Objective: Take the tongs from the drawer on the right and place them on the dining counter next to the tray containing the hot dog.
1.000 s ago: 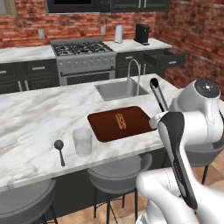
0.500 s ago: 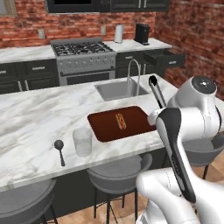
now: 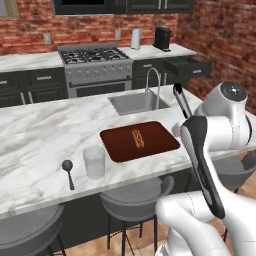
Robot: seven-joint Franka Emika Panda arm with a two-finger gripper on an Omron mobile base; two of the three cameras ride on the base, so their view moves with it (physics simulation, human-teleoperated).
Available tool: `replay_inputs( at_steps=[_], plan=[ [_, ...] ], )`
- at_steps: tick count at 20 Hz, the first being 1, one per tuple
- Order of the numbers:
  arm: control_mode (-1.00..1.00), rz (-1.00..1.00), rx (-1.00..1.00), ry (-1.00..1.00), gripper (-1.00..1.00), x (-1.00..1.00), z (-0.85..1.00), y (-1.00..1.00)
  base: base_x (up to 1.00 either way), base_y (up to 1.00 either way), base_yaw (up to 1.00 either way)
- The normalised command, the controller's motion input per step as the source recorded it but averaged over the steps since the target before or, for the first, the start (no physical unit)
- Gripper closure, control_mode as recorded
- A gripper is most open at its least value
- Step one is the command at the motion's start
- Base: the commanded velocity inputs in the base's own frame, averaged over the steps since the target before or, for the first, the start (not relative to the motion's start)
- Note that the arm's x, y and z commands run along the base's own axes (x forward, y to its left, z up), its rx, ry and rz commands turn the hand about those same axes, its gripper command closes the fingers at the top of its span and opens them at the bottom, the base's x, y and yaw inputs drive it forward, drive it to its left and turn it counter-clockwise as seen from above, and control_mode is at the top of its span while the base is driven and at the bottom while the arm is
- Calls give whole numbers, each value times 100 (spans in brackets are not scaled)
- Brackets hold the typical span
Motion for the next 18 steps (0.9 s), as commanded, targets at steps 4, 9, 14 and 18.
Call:
replay_inputs(
  at_steps=[4,9,14,18],
  plan=[
    [-100,0,0,0,100,17,0,-39,0,0,0],
    [-100,1,0,0,100,13,-4,-19,0,0,0],
    [-100,3,0,0,100,21,-15,-3,0,0,0],
    [-100,5,-1,0,100,28,-16,-10,0,0,0]
  ],
)
